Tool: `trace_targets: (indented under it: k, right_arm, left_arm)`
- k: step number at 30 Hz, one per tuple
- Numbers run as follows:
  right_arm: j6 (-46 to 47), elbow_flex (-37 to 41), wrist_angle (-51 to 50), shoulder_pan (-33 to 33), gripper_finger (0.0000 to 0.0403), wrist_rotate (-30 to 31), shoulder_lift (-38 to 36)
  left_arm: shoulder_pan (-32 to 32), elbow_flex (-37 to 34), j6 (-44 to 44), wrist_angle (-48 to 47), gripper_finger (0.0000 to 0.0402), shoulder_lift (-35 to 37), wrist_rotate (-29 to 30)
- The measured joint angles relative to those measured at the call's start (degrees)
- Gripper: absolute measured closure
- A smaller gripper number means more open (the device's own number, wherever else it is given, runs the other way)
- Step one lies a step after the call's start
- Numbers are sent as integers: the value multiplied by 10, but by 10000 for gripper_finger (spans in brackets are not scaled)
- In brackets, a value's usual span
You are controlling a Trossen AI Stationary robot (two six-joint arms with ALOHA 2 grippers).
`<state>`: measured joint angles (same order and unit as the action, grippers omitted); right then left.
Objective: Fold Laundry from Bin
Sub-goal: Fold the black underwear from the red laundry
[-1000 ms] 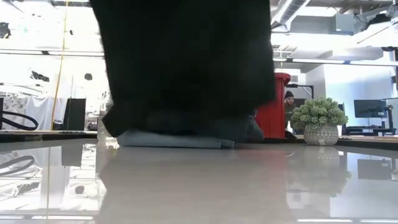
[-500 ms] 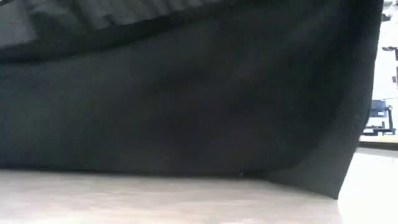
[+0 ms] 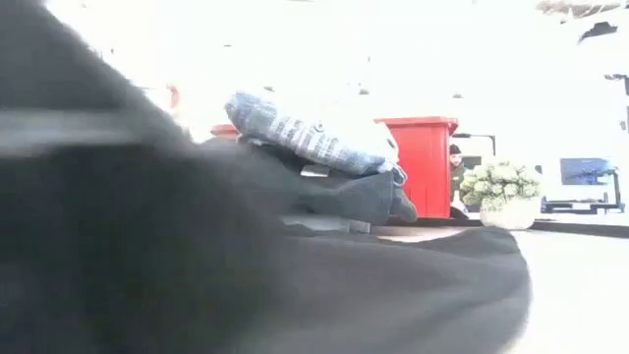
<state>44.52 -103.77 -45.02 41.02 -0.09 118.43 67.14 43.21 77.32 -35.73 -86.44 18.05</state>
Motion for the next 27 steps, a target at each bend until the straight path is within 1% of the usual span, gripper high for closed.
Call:
trace_targets:
  k: [3, 5, 10, 13, 15, 18, 19, 20, 21, 23, 25, 26, 27]
  right_arm:
    - [-15, 0, -1, -6, 164, 17, -7]
    - [-36, 0, -6, -15, 164, 35, -12]
    - [-74, 6, -2, -48, 164, 68, -14]
    - [-75, 40, -2, -68, 164, 96, -26]
    - [-73, 66, 15, -81, 164, 96, -39]
    - [-85, 100, 69, -94, 164, 96, -65]
    - [-90, 107, 94, -100, 164, 96, -70]
    - [-98, 112, 121, -107, 164, 93, -73]
    - [-103, 114, 140, -114, 164, 89, -73]
    - [-114, 118, 169, -128, 164, 90, -73]
    - [-125, 122, 193, -140, 164, 92, -73]
    - [-129, 122, 194, -145, 164, 95, -73]
    - [-129, 122, 192, -148, 164, 95, -73]
  left_arm:
    - [9, 0, 21, -37, 384, 16, -45]
    - [15, 0, 30, -58, 369, 33, -64]
    - [18, 0, 35, -59, 316, 82, -76]
    - [17, 0, 41, -59, 277, 115, -92]
    - [17, 0, 64, -58, 250, 139, -108]
    - [19, 0, 95, -54, 217, 171, -113]
    - [19, 0, 100, -54, 209, 179, -103]
    - [19, 0, 107, -57, 203, 185, -80]
    - [19, 0, 118, -63, 199, 189, -48]
    - [13, 0, 150, -81, 195, 191, 39]
    - [-5, -3, 179, -108, 194, 190, 112]
    - [-21, -8, 183, -112, 194, 190, 131]
    - [-41, -15, 178, -113, 193, 190, 138]
